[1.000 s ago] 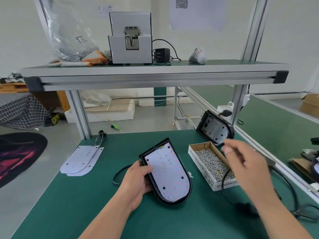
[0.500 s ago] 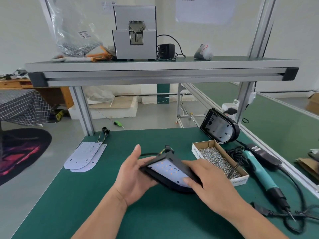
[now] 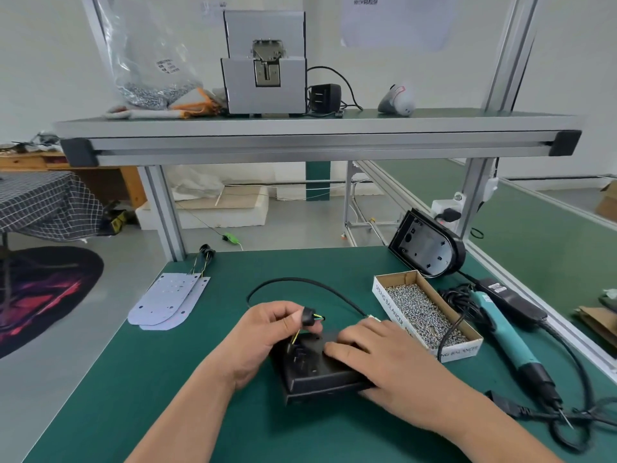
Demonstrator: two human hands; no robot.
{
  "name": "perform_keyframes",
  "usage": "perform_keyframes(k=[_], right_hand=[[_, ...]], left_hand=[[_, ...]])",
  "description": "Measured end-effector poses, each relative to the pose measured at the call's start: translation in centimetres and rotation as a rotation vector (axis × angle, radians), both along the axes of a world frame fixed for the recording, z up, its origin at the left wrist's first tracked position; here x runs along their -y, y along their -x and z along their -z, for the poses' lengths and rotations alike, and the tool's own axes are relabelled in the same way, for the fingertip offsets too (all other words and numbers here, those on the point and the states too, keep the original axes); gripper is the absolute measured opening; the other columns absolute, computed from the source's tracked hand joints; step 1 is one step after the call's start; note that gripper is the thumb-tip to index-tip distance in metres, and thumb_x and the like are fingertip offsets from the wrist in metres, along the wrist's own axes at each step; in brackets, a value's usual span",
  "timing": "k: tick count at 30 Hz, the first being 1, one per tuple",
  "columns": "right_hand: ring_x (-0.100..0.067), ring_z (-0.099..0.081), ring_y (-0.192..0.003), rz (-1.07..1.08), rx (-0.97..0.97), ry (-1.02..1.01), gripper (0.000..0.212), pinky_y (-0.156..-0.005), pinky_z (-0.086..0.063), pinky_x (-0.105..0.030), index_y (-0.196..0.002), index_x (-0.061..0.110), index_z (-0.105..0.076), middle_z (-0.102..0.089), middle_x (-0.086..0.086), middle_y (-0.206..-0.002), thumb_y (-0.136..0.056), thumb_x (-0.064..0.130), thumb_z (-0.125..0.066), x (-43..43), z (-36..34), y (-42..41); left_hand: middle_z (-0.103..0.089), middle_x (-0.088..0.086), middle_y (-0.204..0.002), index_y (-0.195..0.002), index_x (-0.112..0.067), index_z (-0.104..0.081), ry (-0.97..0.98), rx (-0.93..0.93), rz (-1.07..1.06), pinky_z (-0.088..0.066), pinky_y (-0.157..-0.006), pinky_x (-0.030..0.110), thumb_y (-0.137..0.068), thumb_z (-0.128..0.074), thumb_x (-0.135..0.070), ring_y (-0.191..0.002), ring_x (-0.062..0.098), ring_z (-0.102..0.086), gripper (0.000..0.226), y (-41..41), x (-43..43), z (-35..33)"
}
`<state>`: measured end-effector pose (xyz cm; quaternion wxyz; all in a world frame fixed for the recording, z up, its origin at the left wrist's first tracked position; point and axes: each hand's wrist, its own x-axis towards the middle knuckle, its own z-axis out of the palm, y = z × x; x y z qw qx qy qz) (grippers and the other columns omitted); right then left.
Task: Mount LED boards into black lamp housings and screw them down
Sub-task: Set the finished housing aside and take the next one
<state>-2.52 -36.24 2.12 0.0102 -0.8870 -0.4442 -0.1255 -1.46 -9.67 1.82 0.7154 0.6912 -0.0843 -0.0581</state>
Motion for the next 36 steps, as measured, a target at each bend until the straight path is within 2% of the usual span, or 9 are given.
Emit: perform_keyframes(k=[4,9,13,17,20,24,28,33,36], right_hand=[[-0.001,-0.028,-0.14,0.108,-0.252,-0.031,0.085,-0.117,-0.027,-0.027,-0.155,0.04,-0.043,-0.038,0.021,-0.15,-0.088,0.091,-0.04,1.6,0.2,-0.5],[-0.001,-0.051,-0.114,0.237,-0.351,-0.388,0.061,-0.101,-0.043,-0.032,-0.123,0.034,-0.067,-0.062,0.022,-0.113,-0.102,0.073,-0.025,0.3,-0.6,-0.7],[-0.012,-0.059,-0.087,0.345,-0.448,-0.559,0.062,-0.082,-0.049,-0.041,-0.087,0.017,-0.062,-0.062,0.002,-0.085,-0.099,0.067,-0.028,-2.2,-0.8,-0.9],[-0.005,-0.065,-0.085,0.333,-0.631,-0.739,0.054,-0.083,-0.052,-0.034,-0.1,0.016,-0.071,-0.07,0.001,-0.09,-0.103,0.063,-0.045,-2.8,-0.5,-1.3],[0.005,-0.068,-0.093,0.262,-0.774,-0.985,0.017,-0.075,-0.049,-0.012,-0.108,0.04,-0.079,-0.077,0.019,-0.097,-0.104,0.043,-0.063,-3.4,-0.8,-1.7],[-0.007,-0.058,-0.068,0.223,-0.892,-1.162,0.017,-0.066,-0.048,-0.02,-0.11,0.039,-0.08,-0.068,0.012,-0.077,-0.1,0.029,-0.072,-4.5,-1.0,-2.2],[-0.008,-0.055,-0.07,0.267,-1.021,-1.195,0.012,-0.059,-0.045,-0.024,-0.106,0.036,-0.081,-0.065,0.008,-0.076,-0.099,0.032,-0.072,-5.4,-1.0,-2.4],[0.009,-0.067,-0.086,0.234,-0.932,-1.156,0.017,-0.068,-0.047,-0.006,-0.113,0.035,-0.08,-0.076,0.024,-0.096,-0.104,0.034,-0.066,-6.6,-0.8,-2.2],[0.001,-0.071,-0.103,0.21,-0.796,-1.237,0.017,-0.081,-0.051,-0.011,-0.111,0.034,-0.081,-0.079,0.017,-0.108,-0.105,0.032,-0.065,-6.9,0.3,-1.6]], left_hand=[[-0.079,0.013,-0.118,-0.103,-0.019,-0.079,-0.019,0.059,0.065,-0.053,-0.098,0.025,-0.093,-0.08,-0.041,-0.11,0.018,-0.071,0.024,0.1,0.9,0.5],[-0.079,0.014,-0.118,-0.111,0.0,-0.072,-0.023,0.073,0.096,-0.053,-0.1,0.029,-0.101,-0.071,-0.015,-0.108,0.019,-0.069,0.018,-0.2,1.8,1.8],[-0.077,0.006,-0.105,-0.104,-0.008,-0.074,0.039,0.075,0.095,-0.052,-0.088,0.022,-0.097,-0.075,-0.016,-0.096,0.013,-0.068,0.011,0.1,2.2,1.8],[-0.074,0.003,-0.096,-0.099,-0.017,-0.076,0.055,0.075,0.1,-0.053,-0.085,0.023,-0.096,-0.078,-0.022,-0.09,0.013,-0.065,0.006,0.1,2.1,1.8],[-0.073,0.0,-0.095,-0.097,-0.022,-0.076,0.029,0.076,0.107,-0.051,-0.082,0.022,-0.098,-0.077,-0.022,-0.088,0.011,-0.063,0.001,0.0,2.2,2.0],[-0.076,0.003,-0.099,-0.099,-0.02,-0.075,0.024,0.075,0.112,-0.052,-0.086,0.025,-0.095,-0.079,-0.029,-0.092,0.014,-0.066,0.01,0.0,2.1,2.2],[-0.079,0.008,-0.104,-0.102,-0.013,-0.076,-0.02,0.067,0.094,-0.053,-0.09,0.026,-0.097,-0.077,-0.023,-0.098,0.015,-0.071,0.011,-0.2,2.0,2.5],[-0.08,0.012,-0.102,-0.105,0.003,-0.068,-0.018,0.058,0.024,-0.056,-0.09,0.029,-0.092,-0.081,-0.02,-0.096,0.017,-0.074,0.029,-0.1,2.2,2.6],[-0.08,0.011,-0.095,-0.1,-0.002,-0.063,-0.008,0.056,-0.015,-0.057,-0.087,0.036,-0.085,-0.082,-0.021,-0.09,0.019,-0.073,0.031,0.1,2.6,2.4]])
